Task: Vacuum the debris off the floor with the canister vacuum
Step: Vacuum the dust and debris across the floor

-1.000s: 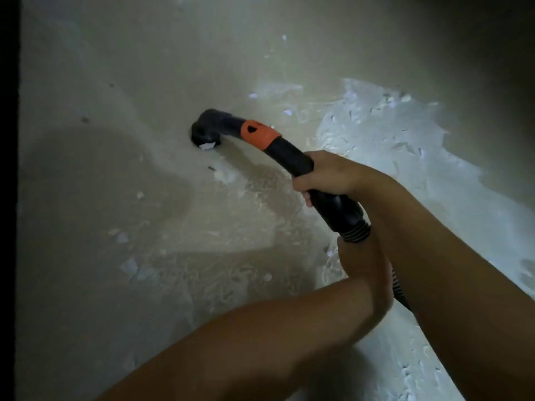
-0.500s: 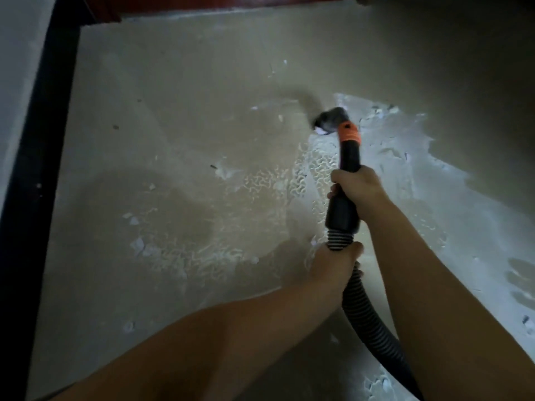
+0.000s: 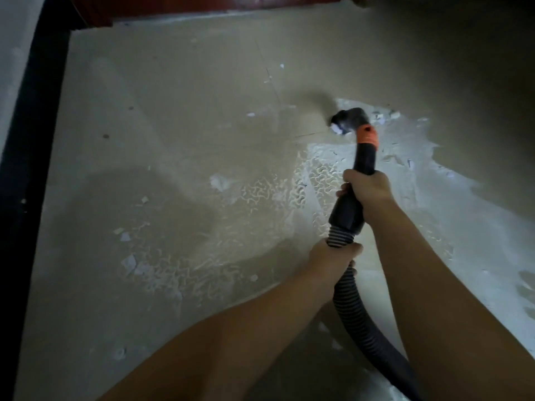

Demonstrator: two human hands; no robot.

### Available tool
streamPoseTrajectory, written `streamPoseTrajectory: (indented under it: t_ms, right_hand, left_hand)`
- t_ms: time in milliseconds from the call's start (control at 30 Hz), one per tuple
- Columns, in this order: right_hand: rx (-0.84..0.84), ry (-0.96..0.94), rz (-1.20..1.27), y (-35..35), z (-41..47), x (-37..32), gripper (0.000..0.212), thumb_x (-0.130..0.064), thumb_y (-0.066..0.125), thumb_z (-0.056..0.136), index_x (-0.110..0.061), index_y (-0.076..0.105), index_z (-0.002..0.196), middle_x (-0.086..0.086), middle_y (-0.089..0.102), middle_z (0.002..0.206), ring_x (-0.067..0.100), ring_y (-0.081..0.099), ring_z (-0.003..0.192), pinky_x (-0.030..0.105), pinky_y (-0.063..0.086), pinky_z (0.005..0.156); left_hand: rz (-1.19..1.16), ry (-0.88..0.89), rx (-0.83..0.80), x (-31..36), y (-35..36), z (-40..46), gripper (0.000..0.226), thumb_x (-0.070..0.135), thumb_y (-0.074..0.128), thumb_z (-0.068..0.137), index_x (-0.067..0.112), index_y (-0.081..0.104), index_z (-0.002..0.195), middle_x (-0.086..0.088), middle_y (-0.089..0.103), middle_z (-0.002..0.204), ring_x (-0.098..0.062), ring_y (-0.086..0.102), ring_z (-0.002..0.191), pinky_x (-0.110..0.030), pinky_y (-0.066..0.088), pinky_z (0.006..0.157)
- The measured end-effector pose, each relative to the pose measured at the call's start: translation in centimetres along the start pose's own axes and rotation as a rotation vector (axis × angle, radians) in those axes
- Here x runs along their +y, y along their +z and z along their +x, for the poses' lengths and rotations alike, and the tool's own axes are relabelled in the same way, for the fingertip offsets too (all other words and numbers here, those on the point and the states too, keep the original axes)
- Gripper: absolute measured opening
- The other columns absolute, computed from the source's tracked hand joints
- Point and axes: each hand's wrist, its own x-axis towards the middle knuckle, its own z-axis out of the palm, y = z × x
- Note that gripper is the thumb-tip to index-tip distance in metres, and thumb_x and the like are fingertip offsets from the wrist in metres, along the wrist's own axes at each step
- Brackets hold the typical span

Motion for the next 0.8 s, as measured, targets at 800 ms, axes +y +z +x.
streamPoseTrajectory:
  t_ms: [800]
  right_hand:
    - [-0.435,-0.226,-0.382,12.2,1.2,-3.0,0.01,-0.003,0.062,0.081,-0.01,0.055,0.08,0.01,0.06,0.062,0.024,0.058,0.052,0.029,0.051,0.055]
  left_hand:
    - [-0.241,0.122,0.21,1.7,-5.0,4.3,0.009,0.023,0.067,0.077,0.022,0.059,0.074,0.004,0.058,0.061,-0.009,0.056,0.053,-0.027,0.047,0.059]
